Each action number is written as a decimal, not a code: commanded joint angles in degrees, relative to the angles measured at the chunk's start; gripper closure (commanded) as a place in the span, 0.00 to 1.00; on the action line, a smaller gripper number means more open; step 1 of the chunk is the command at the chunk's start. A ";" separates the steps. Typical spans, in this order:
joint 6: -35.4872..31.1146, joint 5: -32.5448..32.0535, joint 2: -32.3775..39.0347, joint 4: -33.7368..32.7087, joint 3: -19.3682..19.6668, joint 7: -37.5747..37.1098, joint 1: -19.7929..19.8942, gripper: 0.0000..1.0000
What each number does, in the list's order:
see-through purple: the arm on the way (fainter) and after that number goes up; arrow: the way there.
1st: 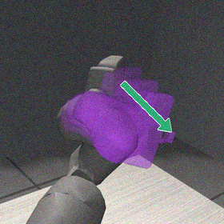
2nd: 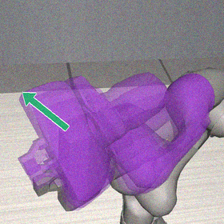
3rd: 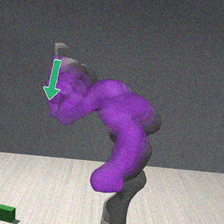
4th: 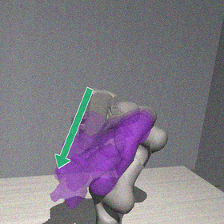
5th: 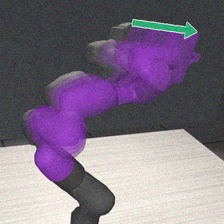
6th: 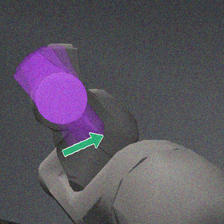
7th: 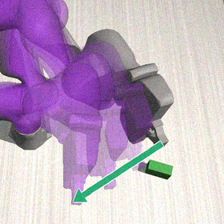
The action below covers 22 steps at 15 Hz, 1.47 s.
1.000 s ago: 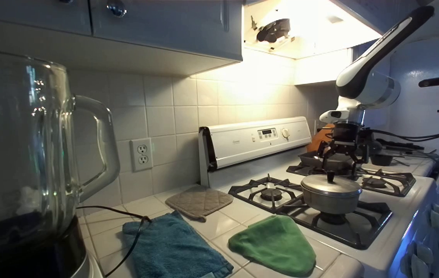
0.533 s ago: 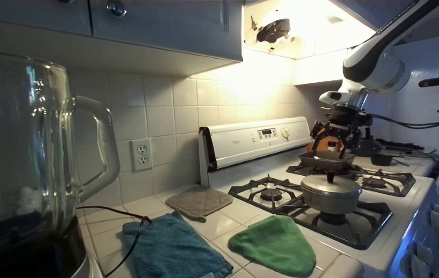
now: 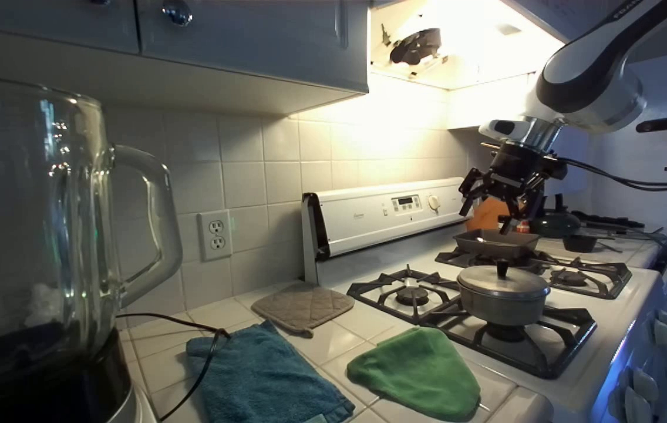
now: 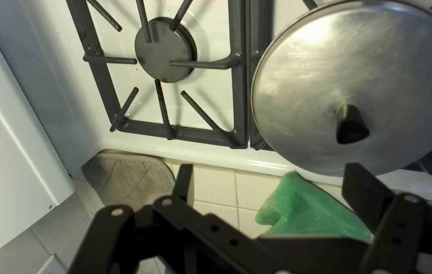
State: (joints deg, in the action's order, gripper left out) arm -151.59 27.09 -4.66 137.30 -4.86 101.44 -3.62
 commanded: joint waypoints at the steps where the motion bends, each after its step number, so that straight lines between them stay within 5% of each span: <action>1: -4.34 -8.36 -2.04 3.71 -1.28 -9.24 -2.22 0.00; 4: -3.51 -12.25 -1.73 3.43 -2.03 -14.20 -3.97 0.00; 9: 0.89 -9.44 -1.71 1.53 -2.67 -13.96 -7.41 0.00; 16: 9.03 -12.00 0.55 -2.22 -4.55 -27.61 -8.61 0.00; 22: 12.58 -10.80 2.31 -5.49 -5.94 -25.61 -10.37 0.00</action>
State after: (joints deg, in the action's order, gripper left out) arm -141.53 16.98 -4.25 134.61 -10.24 76.01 -13.24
